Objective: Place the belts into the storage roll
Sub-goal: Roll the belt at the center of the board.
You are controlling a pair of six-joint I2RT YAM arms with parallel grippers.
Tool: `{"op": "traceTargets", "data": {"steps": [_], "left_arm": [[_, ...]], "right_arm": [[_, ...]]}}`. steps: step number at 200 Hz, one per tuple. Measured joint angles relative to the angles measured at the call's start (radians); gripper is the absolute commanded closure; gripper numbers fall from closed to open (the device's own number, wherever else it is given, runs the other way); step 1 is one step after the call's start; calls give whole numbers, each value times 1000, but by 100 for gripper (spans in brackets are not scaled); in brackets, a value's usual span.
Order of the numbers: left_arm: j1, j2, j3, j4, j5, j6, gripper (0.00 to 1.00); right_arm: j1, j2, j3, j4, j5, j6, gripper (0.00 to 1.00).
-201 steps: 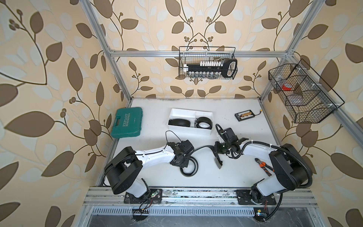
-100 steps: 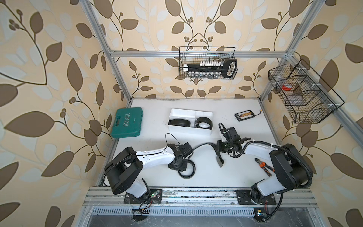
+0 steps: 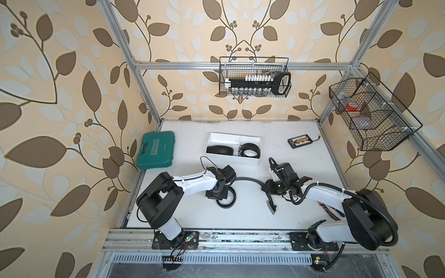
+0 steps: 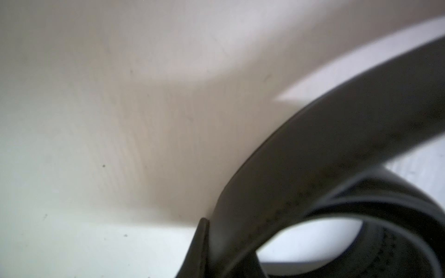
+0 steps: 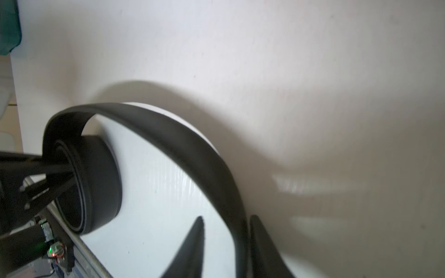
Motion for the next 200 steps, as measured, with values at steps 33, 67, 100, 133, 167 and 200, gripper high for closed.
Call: {"op": "traceTargets", "data": {"steps": [33, 67, 100, 133, 167, 200], "left_arm": [[-2, 3, 3, -4, -2, 18, 100], [-2, 3, 4, -4, -2, 30, 100], [-2, 5, 8, -5, -2, 37, 100], [-2, 25, 35, -13, -3, 51, 100], [-1, 75, 95, -19, -3, 61, 100], [-2, 190, 255, 0, 5, 68, 100]], "right_arm": [[-2, 17, 127, -47, 7, -99, 0], [32, 253, 333, -38, 10, -194, 3], [90, 406, 391, -35, 6, -251, 22], [135, 436, 402, -18, 9, -271, 66], [126, 409, 355, -8, 66, -221, 88], [47, 308, 243, -3, 84, -142, 93]]}}
